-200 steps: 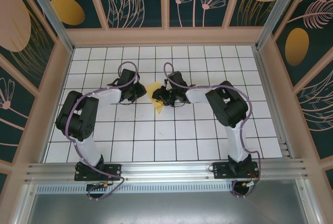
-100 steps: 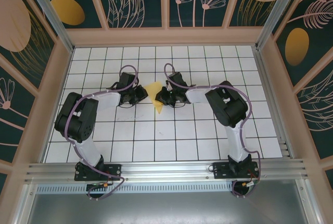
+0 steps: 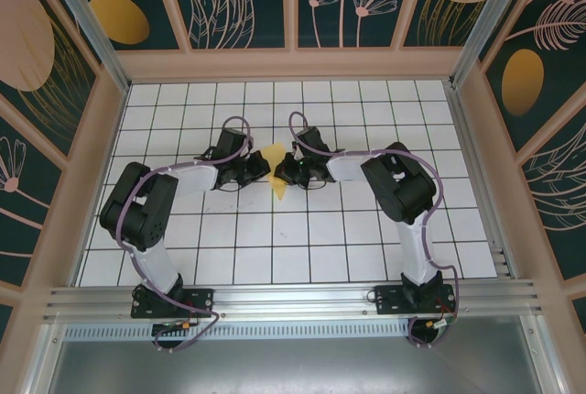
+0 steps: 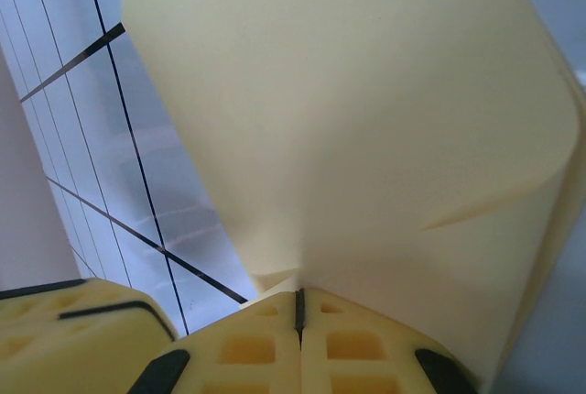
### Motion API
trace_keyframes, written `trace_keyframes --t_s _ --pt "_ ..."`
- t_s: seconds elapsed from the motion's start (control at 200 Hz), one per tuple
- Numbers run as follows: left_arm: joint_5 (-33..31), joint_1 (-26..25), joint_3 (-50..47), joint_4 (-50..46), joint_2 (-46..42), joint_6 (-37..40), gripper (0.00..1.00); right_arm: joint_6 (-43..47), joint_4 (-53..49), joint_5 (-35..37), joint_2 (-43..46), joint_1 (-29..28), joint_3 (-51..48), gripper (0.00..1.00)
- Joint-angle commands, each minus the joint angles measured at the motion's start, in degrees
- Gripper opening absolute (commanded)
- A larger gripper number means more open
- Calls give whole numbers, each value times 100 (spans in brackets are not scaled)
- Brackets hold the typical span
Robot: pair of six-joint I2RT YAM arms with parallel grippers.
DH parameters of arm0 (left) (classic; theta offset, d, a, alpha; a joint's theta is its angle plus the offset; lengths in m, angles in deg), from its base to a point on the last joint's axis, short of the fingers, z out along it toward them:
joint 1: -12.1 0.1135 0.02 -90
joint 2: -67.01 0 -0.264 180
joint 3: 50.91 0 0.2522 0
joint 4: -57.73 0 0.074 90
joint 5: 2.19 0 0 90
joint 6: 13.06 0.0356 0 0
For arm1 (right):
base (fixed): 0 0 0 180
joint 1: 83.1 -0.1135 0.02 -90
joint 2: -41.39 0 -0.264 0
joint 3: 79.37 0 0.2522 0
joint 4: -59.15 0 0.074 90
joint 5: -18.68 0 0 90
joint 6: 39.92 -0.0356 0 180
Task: Fold a paper plane with a square sheet of paper (pick it up from the middle)
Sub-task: Third fold the triangle at the center of the table.
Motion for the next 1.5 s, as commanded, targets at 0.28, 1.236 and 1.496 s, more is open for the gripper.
trace_keyframes --t_s 0.28,1.236,1.496 --pt "-29 -88 208 -127 347 -20 0 66 -175 3 -197 -19 -2 0" --pt "-656 -106 314 -688 612 222 0 597 -151 -646 889 -76 -590 0" --pt "-704 -107 320 -705 610 213 0 682 -179 -788 946 -193 -895 0"
